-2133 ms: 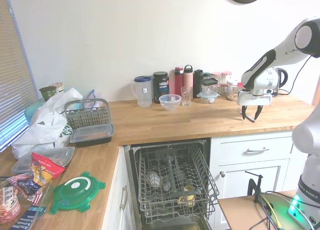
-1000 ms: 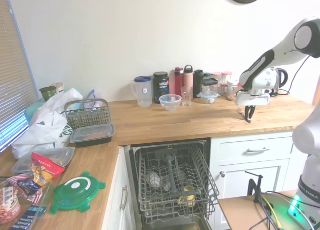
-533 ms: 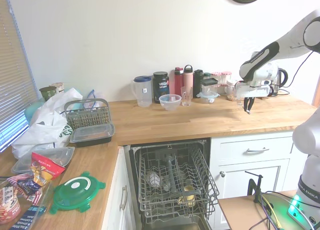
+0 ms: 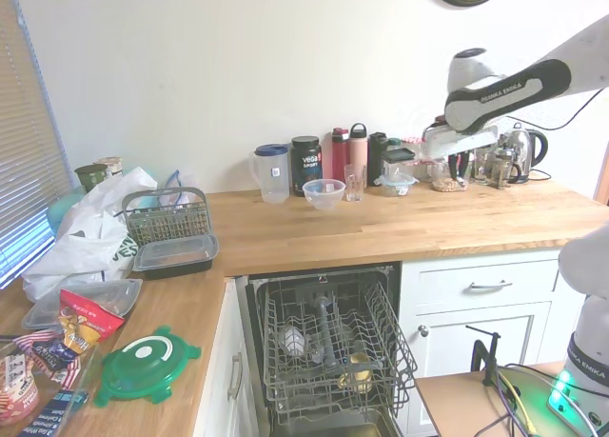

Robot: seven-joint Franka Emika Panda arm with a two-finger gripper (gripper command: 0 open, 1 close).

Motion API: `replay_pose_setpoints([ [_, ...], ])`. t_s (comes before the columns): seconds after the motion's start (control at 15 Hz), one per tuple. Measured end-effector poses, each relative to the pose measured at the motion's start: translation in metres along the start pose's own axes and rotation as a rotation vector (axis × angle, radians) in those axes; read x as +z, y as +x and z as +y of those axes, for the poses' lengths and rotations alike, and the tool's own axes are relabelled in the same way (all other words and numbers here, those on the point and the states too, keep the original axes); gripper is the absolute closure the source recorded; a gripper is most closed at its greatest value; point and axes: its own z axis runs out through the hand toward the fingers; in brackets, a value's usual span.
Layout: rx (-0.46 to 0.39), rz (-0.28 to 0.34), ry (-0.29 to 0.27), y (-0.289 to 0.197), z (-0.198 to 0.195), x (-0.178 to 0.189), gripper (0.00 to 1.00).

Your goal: Put the fork in the dishwasher

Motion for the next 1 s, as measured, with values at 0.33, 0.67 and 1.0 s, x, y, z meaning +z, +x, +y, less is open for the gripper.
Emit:
replay_pose_setpoints([
  [0.33, -0.105, 0.106, -0.035, -0.101, -0.034, -0.017, 1.00],
  [0.67, -0.189, 0.180, -0.067, -0.254, -0.066, 0.021, 1.00],
  [1.0, -0.228, 0.239, -0.052, -0.350, -0.068, 0.077, 1.00],
])
